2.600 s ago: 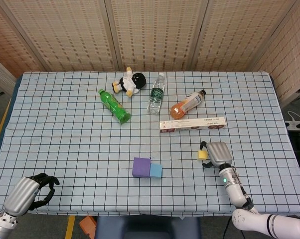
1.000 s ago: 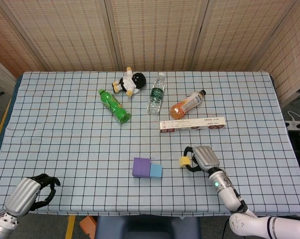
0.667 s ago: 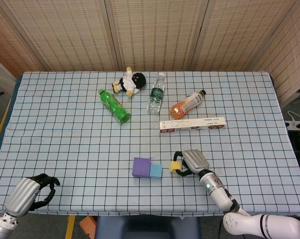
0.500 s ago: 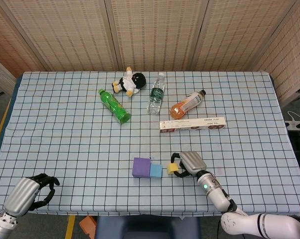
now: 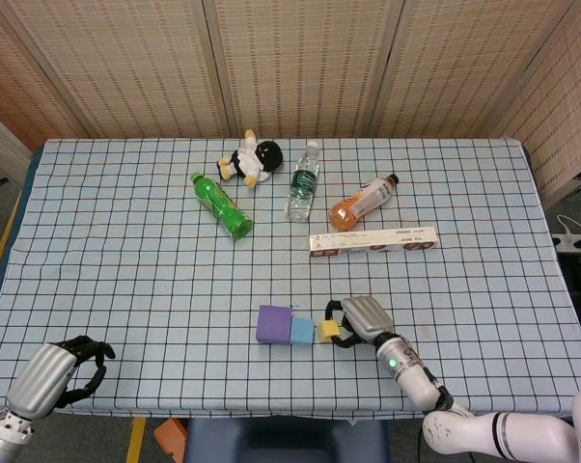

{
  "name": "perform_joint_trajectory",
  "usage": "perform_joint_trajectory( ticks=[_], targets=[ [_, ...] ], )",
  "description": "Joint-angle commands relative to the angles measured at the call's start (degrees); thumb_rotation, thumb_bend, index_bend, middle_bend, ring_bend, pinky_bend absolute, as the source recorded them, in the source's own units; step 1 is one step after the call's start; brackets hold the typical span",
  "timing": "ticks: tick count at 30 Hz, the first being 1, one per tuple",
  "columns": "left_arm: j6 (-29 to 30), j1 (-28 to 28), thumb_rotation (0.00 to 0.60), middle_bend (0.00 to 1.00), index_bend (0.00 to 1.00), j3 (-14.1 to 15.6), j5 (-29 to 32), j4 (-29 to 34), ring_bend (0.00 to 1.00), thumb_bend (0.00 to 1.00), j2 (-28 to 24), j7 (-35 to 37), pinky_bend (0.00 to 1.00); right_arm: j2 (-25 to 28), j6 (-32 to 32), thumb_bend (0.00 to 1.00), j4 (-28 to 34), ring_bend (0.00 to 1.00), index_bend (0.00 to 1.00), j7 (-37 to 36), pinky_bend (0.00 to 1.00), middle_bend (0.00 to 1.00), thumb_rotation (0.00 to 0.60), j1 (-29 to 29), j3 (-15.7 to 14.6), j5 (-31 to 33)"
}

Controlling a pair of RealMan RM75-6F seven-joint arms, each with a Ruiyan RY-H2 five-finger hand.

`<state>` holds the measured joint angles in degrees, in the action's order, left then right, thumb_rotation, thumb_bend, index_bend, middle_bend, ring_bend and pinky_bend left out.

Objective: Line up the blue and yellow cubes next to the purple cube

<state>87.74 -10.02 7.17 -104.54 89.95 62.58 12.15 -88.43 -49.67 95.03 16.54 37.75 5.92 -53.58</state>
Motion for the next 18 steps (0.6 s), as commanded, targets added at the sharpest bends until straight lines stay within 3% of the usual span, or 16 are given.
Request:
perform_joint_trajectory(
  ticks=[1,13,18],
  targets=[
    [0.1,0.0,0.600,0.57,0.47,0.0,0.0,0.0,0.45,0.48,0.0,0.1,0.66,-0.2,0.1,0.23,-0.2,0.88,0.50,-0.1,1.00,1.00,0.600,0.1,-0.1,0.0],
    [0.3,0.1,0.600,0.57,0.47,-0.1,0.1,-0.1,0.46,0.48,-0.1,0.3,0.66,-1.3,-0.6,0.23,-1.8,0.88,0.49,-2.0,1.00,1.00,0.600,-0.1,-0.5,-1.5],
    [0.3,0.1,0.600,0.58,0.47,-0.1,0.0,-0.1,0.46,0.48,-0.1,0.2,0.66,-1.3,-0.3,0.13,-2.8,0.88,0.43,-3.9,1.00,1.00,0.600,-0.5,-0.7,-3.3]
  ],
)
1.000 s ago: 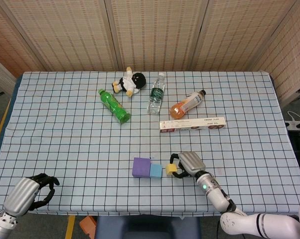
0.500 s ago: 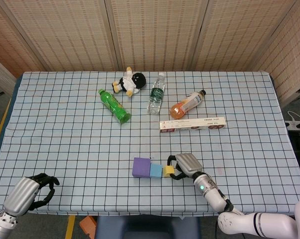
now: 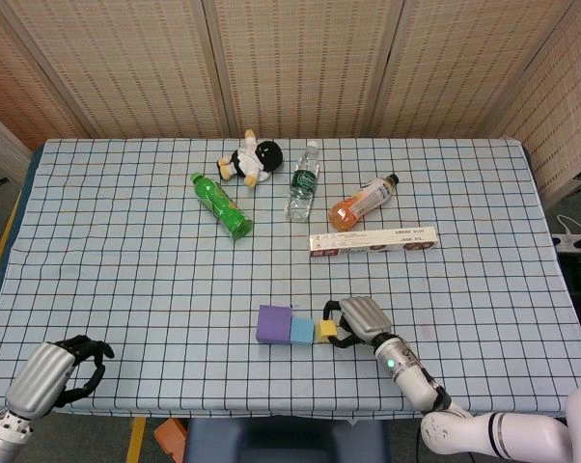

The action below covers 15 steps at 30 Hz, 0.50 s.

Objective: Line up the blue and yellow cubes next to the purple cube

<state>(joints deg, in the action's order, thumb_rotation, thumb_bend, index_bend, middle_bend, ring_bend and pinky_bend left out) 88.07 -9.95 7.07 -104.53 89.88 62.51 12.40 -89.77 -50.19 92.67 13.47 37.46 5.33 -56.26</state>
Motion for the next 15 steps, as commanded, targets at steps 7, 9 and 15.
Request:
perform_joint_trajectory(
  ticks=[7,9,15],
  targets=[
    [0.0,0.0,0.600,0.58,0.47,0.0,0.0,0.1,0.46,0.48,0.0,-0.2,0.66,0.3,1.1,0.10,-1.2,0.88,0.35,-3.3,1.00,1.00,0.600,-0.5,-0.2,-2.3],
    [0.0,0.1,0.600,0.58,0.47,0.0,-0.1,0.1,0.46,0.48,0.0,-0.2,0.66,0.5,1.3,0.08,-1.2,0.88,0.33,-3.9,1.00,1.00,0.600,-0.6,-0.2,-2.7],
    [0.0,0.0,0.600,0.58,0.47,0.0,-0.1,0.1,0.46,0.48,0.0,-0.2,0.66,1.5,1.6,0.07,-0.6,0.88,0.31,-5.0,1.00,1.00,0.600,-0.8,-0.2,-3.2]
  ],
)
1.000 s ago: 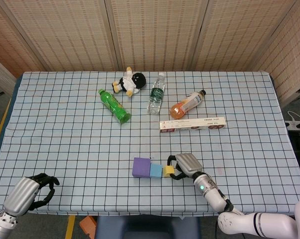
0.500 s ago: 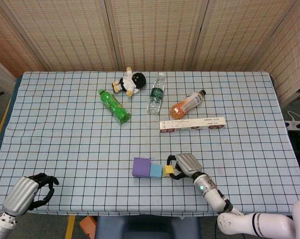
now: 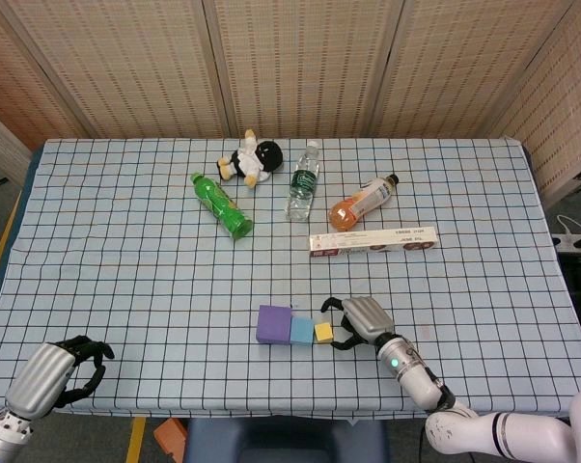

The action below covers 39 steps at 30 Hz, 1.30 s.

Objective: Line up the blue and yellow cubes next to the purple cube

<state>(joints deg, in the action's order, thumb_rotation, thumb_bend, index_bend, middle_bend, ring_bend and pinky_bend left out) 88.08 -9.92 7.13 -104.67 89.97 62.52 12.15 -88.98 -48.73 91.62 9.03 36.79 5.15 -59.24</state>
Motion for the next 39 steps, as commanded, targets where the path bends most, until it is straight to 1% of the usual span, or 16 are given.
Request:
perform_joint_trajectory(
  ticks=[1,4,6,12,14,17,20,23,27,39],
  targets=[
    [0.1,0.0,0.600,0.58,0.47,0.0,0.1,0.0,0.46,0.48,0.0,0.0,0.66,1.8,-0.1,0.06,1.4,0.88,0.31,-0.1,1.00,1.00,0.600,-0.4,-0.1,0.3],
    [0.0,0.0,0.600,0.59,0.47,0.0,0.1,0.0,0.46,0.48,0.0,0.0,0.66,4.2,-0.8,0.07,4.9,0.88,0.34,2.5,1.00,1.00,0.600,-0.3,-0.3,3.2],
    [0.0,0.0,0.600,0.59,0.47,0.0,0.0,0.0,0.46,0.48,0.0,-0.1,0.66,5.2,-1.9,0.12,6.9,0.88,0.37,4.7,1.00,1.00,0.600,-0.3,-0.5,4.9],
    [-0.2,0.0,0.600,0.59,0.47,0.0,0.0,0.2,0.46,0.49,0.0,-0.3,0.66,6.1,-6.3,0.41,9.8,0.88,0.42,10.3,1.00,1.00,0.600,-0.5,-1.2,7.9],
    [-0.1,0.0,0.600,0.59,0.47,0.0,0.1,0.2,0.46,0.49,0.0,-0.3,0.66,6.5,-6.4,0.48,10.3,0.88,0.43,11.8,1.00,1.00,0.600,-0.2,-1.4,9.8],
    [-0.1,0.0,0.600,0.59,0.47,0.0,0.1,0.2,0.46,0.48,0.0,-0.3,0.66,7.3,-5.1,0.56,11.2,0.88,0.45,13.4,1.00,1.00,0.600,0.8,-1.6,13.1],
    [-0.4,-0.1,0.600,0.59,0.47,0.0,0.1,0.2,0.46,0.48,0.0,-0.3,0.66,8.4,-2.5,0.59,12.0,0.88,0.46,13.2,1.00,1.00,0.600,1.9,-1.6,16.1],
    [-0.4,-0.1,0.600,0.59,0.47,0.0,0.2,0.2,0.46,0.48,0.0,-0.3,0.66,9.2,0.6,0.59,12.2,0.88,0.46,11.9,1.00,1.00,0.600,2.8,-1.6,17.9],
    [-0.2,0.0,0.600,0.59,0.47,0.0,0.2,0.1,0.46,0.49,0.0,-0.1,0.66,9.9,3.6,0.59,11.8,0.88,0.46,10.1,1.00,1.00,0.600,3.9,-1.6,19.1],
    [-0.1,0.0,0.600,0.60,0.47,0.0,0.2,0.1,0.46,0.49,0.0,0.1,0.66,9.7,5.8,0.59,10.7,0.88,0.46,6.5,1.00,1.00,0.600,5.0,-2.3,18.4]
  ],
)
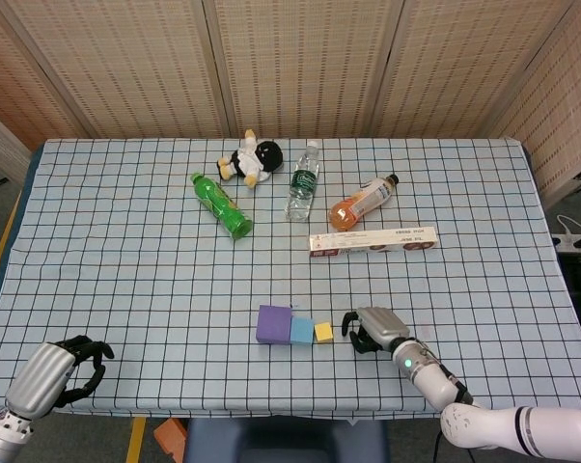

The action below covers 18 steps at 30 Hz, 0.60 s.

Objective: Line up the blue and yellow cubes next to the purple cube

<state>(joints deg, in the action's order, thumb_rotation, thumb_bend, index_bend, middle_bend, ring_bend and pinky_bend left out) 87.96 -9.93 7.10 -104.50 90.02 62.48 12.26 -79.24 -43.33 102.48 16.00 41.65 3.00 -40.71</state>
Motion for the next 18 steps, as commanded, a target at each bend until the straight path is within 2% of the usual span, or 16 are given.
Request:
perform_joint_trajectory(
  ticks=[1,18],
  targets=[
    [0.0,0.0,0.600,0.60,0.47,0.0,0.0,0.0,0.46,0.49,0.0,0.0,0.66,0.0,0.7,0.59,-0.2,0.88,0.46,-0.9,1.00,1.00,0.600,0.2,-0.1,-0.2],
    [0.2,0.0,0.600,0.60,0.47,0.0,0.0,0.0,0.46,0.48,0.0,0.2,0.66,-0.1,5.0,0.59,-2.1,0.88,0.46,-7.8,1.00,1.00,0.600,0.7,-0.4,-3.1]
  ],
)
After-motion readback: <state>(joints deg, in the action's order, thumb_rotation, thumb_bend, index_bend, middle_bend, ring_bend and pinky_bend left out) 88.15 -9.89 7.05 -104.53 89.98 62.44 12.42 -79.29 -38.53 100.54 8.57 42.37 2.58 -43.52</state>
